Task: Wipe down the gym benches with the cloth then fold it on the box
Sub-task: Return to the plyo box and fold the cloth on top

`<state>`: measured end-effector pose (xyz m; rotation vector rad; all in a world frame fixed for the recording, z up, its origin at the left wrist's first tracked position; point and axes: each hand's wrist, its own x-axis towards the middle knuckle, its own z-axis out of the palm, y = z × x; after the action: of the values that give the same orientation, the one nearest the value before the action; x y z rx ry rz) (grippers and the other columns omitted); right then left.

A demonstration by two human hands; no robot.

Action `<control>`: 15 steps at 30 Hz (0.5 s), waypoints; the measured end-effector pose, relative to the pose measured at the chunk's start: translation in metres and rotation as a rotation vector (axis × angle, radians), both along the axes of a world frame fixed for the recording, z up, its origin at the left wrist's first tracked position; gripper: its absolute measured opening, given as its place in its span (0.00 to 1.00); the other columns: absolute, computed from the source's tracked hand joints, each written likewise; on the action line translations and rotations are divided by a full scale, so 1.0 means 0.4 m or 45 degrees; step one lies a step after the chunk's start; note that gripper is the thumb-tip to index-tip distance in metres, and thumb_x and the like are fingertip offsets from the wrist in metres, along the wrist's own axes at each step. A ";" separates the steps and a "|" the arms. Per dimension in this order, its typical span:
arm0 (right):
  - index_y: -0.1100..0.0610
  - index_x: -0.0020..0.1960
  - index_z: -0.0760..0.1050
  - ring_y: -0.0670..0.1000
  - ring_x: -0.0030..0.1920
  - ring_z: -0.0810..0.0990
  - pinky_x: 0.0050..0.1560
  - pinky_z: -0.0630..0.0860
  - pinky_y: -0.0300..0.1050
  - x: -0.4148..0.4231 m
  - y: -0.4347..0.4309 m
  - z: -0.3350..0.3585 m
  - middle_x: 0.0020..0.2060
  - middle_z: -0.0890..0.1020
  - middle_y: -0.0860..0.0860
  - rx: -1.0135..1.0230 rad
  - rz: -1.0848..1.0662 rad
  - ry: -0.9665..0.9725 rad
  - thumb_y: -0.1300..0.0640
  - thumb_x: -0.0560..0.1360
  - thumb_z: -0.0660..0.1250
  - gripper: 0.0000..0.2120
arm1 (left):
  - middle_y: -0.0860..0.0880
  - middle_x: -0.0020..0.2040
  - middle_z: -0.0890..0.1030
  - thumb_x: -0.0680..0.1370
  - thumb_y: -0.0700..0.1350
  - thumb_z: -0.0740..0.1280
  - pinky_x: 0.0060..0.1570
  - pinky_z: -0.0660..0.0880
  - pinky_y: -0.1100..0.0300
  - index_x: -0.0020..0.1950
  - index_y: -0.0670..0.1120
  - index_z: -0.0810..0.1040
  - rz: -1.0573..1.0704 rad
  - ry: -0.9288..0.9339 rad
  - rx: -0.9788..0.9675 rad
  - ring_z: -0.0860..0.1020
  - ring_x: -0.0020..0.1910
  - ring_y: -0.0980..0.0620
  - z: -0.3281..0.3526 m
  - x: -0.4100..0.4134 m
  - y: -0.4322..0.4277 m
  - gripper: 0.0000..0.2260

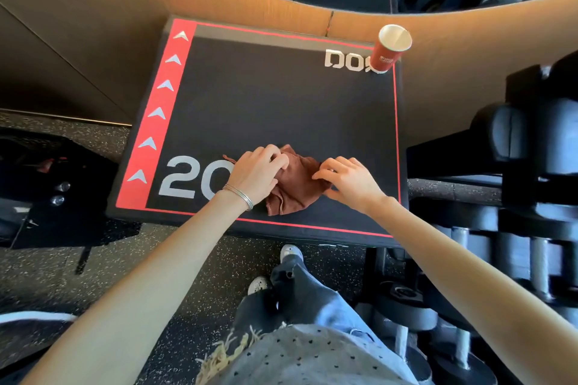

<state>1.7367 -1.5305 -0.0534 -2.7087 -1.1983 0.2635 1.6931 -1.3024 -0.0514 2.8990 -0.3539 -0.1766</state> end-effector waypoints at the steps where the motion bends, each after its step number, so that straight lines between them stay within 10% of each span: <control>1: 0.56 0.51 0.82 0.57 0.43 0.80 0.42 0.74 0.51 0.003 -0.001 0.004 0.46 0.82 0.54 0.055 -0.006 -0.048 0.62 0.65 0.74 0.15 | 0.45 0.56 0.76 0.72 0.39 0.69 0.46 0.72 0.51 0.54 0.45 0.77 -0.002 -0.041 -0.003 0.76 0.50 0.43 0.002 0.002 -0.002 0.12; 15: 0.57 0.54 0.76 0.53 0.38 0.79 0.48 0.69 0.43 0.086 0.000 0.082 0.41 0.83 0.50 0.267 -0.187 0.226 0.53 0.77 0.66 0.09 | 0.47 0.58 0.75 0.67 0.64 0.69 0.50 0.71 0.51 0.53 0.46 0.74 0.088 -0.098 0.041 0.74 0.54 0.45 0.009 0.013 -0.094 0.25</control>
<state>1.7711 -1.5306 -0.0207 -2.5161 -0.9184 0.3304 1.6984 -1.3399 -0.0477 2.9508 -0.2657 -0.0606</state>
